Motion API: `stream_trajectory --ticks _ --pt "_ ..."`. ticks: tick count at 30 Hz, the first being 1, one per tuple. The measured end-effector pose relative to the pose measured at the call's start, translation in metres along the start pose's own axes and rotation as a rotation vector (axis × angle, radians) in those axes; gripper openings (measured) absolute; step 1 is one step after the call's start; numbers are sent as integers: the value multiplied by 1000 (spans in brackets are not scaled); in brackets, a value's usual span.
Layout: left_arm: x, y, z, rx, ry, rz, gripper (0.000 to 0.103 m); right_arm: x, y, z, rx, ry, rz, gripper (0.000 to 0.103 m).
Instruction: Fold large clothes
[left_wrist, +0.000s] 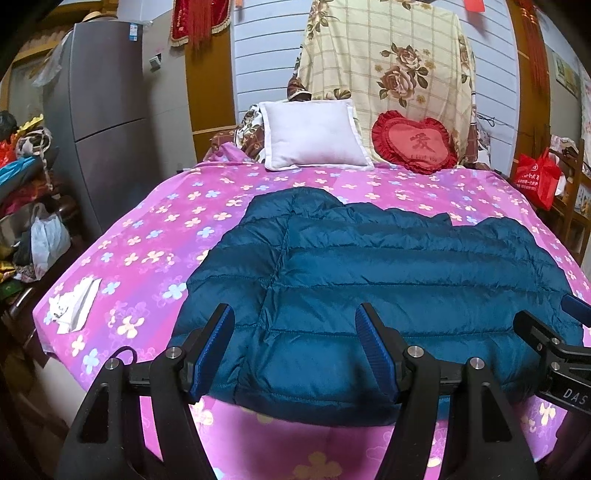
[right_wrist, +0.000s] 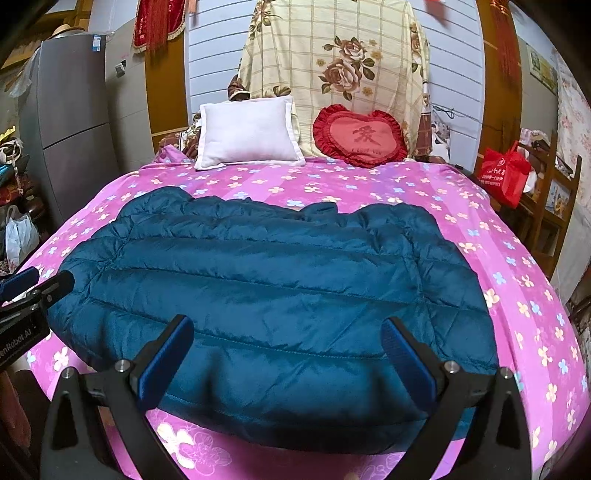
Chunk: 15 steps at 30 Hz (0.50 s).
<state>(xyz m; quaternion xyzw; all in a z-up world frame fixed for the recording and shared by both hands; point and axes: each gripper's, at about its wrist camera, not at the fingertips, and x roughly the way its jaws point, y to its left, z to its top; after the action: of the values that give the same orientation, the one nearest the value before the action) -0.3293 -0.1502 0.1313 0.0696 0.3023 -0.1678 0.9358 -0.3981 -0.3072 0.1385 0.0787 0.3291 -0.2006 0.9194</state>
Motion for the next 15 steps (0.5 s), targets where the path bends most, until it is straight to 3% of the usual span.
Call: stream_trajectory --ticks 15 --pt "4 2 -1 -8 16 0 49 5 -5 -1 9 13 5 103"
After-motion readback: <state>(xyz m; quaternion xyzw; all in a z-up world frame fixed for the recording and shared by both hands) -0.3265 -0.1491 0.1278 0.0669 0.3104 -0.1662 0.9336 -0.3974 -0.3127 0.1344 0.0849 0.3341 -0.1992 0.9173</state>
